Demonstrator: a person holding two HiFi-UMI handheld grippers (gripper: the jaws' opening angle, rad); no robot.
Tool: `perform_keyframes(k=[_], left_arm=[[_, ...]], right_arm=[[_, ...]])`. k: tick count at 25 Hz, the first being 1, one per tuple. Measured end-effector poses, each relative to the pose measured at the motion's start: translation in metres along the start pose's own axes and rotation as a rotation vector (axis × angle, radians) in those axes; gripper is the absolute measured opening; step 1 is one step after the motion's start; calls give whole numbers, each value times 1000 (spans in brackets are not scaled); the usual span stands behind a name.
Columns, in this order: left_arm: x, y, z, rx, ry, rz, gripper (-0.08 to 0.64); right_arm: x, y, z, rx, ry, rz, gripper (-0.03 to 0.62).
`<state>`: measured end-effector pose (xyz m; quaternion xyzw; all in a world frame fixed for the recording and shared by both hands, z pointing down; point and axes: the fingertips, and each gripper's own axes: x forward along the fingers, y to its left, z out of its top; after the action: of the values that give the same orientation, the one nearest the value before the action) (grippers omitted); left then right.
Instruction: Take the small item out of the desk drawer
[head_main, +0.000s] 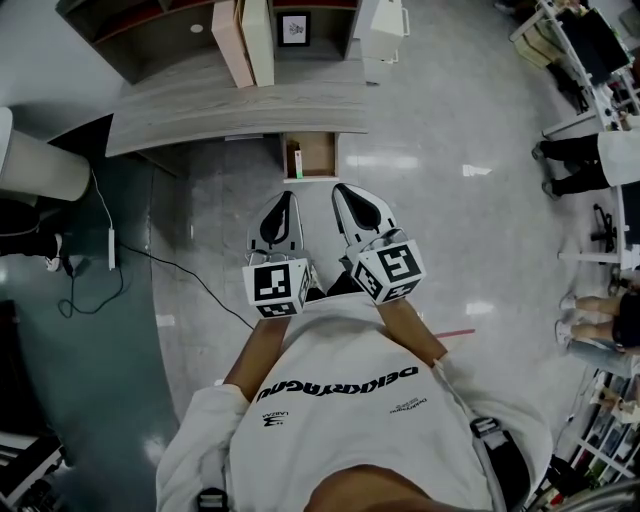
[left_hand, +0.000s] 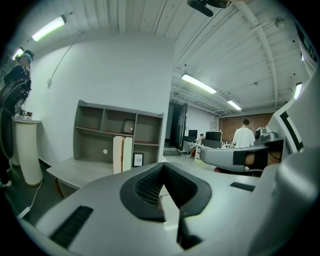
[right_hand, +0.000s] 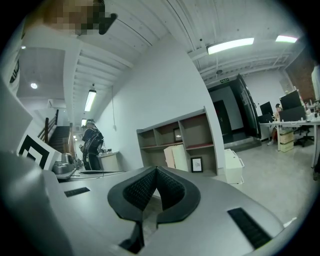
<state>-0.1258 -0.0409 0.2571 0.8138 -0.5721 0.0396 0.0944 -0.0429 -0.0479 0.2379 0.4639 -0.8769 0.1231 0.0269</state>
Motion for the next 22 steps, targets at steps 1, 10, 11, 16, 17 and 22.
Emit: perform_keyframes(k=[1,10,11,16,17,22], left_arm=[[2,1,-2,-2,8,-1,15],[32,-2,-27,-24,72,1,15],[37,-1,-32,-28,83,4,15],[62,3,-53,-38,126,21,15],[70,6,-56,-36,130,25,15],[100,18,-79,-36,164,47,15]], right_arm=[[2,-1,-1,-2,2,-7,31],[15,-34,-20,14,53,-29,31],[18,-39,-24,17,62,-28,31],[34,-60,-43,43,98,-16,31],[39,-65,-46,51,101,-11,31],[56,-85,-76,66,142,-4,31]])
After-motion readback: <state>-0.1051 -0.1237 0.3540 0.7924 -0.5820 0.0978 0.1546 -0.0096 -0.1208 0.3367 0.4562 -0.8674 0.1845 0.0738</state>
